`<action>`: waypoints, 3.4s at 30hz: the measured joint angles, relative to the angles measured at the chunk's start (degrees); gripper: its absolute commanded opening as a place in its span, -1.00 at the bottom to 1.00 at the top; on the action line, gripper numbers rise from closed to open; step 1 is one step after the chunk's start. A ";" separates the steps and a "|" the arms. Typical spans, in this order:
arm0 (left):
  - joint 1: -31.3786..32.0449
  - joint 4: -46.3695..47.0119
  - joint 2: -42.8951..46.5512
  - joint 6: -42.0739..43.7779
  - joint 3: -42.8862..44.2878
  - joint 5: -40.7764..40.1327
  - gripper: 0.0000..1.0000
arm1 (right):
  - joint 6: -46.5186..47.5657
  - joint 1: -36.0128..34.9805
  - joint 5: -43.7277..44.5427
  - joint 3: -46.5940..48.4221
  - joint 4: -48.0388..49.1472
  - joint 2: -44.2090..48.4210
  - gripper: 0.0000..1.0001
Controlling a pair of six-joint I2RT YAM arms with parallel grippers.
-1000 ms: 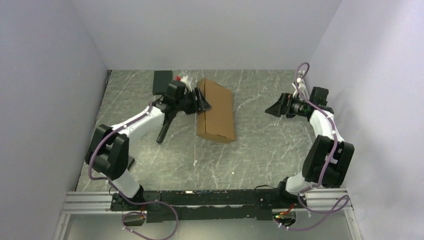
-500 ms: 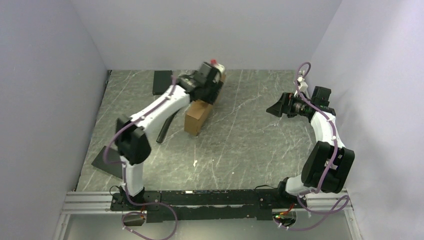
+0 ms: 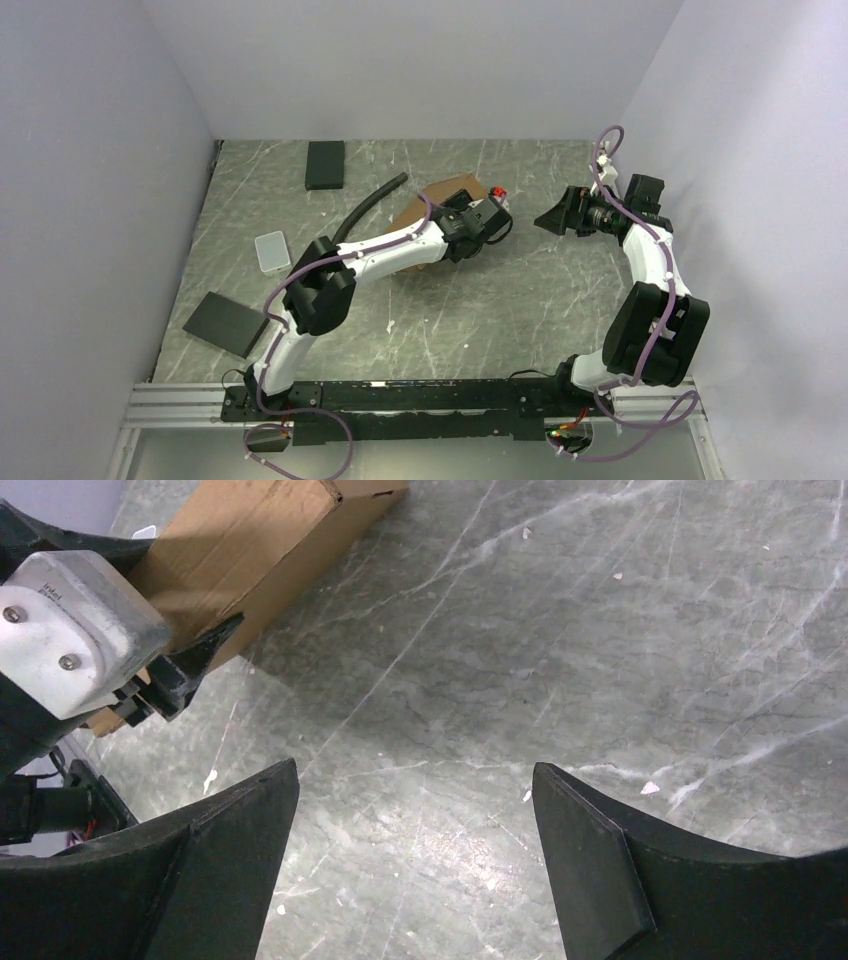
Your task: Fold the paper box
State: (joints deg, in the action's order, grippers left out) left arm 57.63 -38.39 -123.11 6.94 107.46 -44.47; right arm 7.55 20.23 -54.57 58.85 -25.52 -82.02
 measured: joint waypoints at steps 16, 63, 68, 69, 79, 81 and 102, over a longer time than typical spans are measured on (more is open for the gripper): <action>-1.31 1.03 5.14 3.74 -9.90 19.89 0.99 | 0.00 0.11 0.02 -0.11 0.02 -0.11 0.81; -2.91 3.37 13.66 0.35 -18.21 28.17 0.99 | -36.96 -22.95 -12.07 -7.78 35.91 -19.45 -0.50; -0.59 2.47 12.94 -0.57 -18.18 21.09 0.99 | -38.36 -23.85 -11.72 -7.67 37.53 -21.05 -0.50; 0.35 2.10 12.44 -0.68 -18.05 19.26 0.99 | -38.47 -24.15 -11.37 -7.67 37.64 -21.22 -0.49; 7.45 7.80 9.84 3.10 -20.37 8.09 0.99 | -39.47 -26.08 -7.34 -7.67 38.91 -23.71 -0.48; 8.04 8.90 10.01 4.02 -20.94 7.74 0.99 | -39.63 -26.27 -7.19 -7.67 39.01 -23.91 -0.47; 16.61 14.75 24.35 1.07 -25.27 19.61 0.97 | -32.06 -27.28 -4.94 -2.82 31.41 -24.72 -0.24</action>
State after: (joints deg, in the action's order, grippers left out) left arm 74.24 -23.64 -98.76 8.01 82.19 -24.86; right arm -24.51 -7.05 -59.51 56.03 5.89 -106.74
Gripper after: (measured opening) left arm 0.996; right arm 0.355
